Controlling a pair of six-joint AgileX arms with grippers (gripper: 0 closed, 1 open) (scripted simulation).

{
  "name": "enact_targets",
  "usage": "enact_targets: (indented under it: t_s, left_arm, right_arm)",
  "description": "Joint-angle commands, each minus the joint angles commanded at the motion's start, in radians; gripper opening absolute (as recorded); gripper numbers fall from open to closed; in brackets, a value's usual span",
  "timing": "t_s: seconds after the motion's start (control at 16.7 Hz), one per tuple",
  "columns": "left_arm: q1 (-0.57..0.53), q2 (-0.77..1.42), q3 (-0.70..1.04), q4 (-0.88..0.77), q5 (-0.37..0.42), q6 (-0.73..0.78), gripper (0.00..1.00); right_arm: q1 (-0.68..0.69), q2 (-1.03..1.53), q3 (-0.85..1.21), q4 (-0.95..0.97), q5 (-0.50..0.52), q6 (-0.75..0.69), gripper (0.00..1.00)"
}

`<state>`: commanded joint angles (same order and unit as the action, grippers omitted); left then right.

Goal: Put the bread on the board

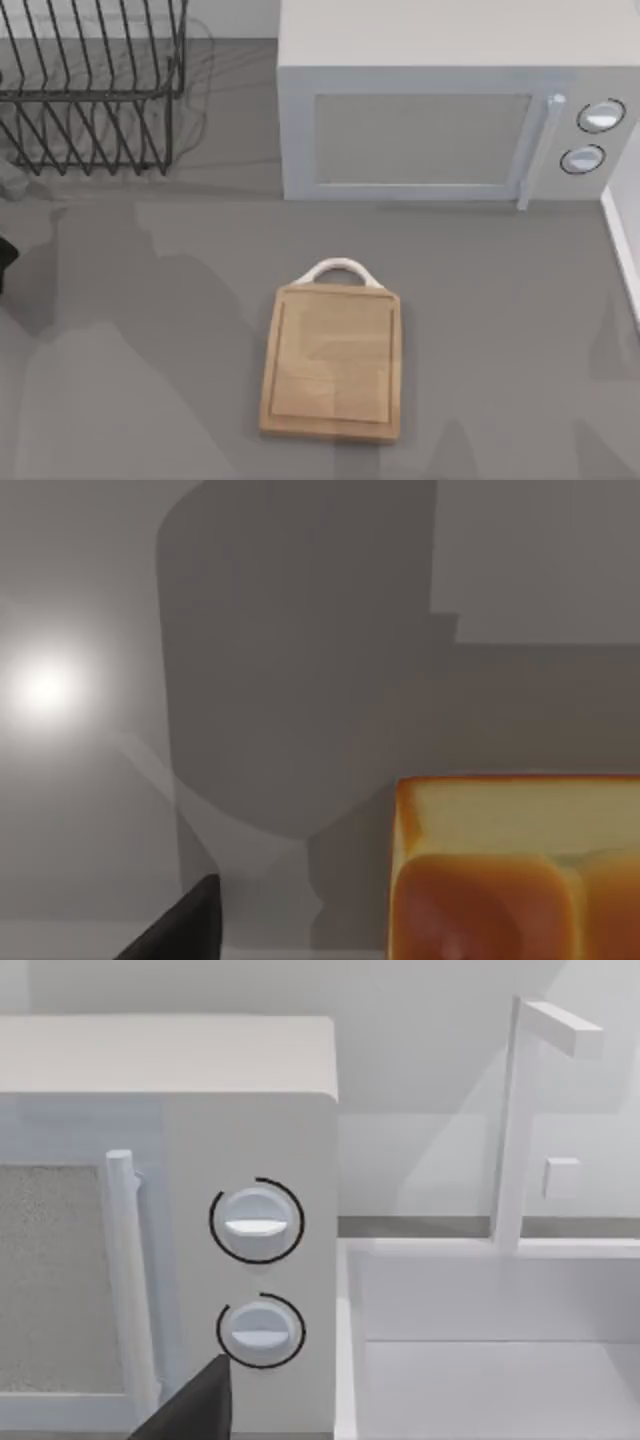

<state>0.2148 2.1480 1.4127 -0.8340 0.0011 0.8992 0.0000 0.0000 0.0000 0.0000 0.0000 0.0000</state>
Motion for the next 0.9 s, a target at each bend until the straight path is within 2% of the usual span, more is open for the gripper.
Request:
enact_targets:
  t_s: [0.78,0.9]
  left_arm:
    - [0.0,0.0,0.0,0.0,0.0,0.0,0.02]
    - [0.0,0.0,0.0,0.0,0.0,0.0,0.0]
  right_arm:
    - [0.0,0.0,0.0,0.0,0.0,0.0,1.0]
    - [0.0,0.0,0.0,0.0,0.0,0.0,1.0]
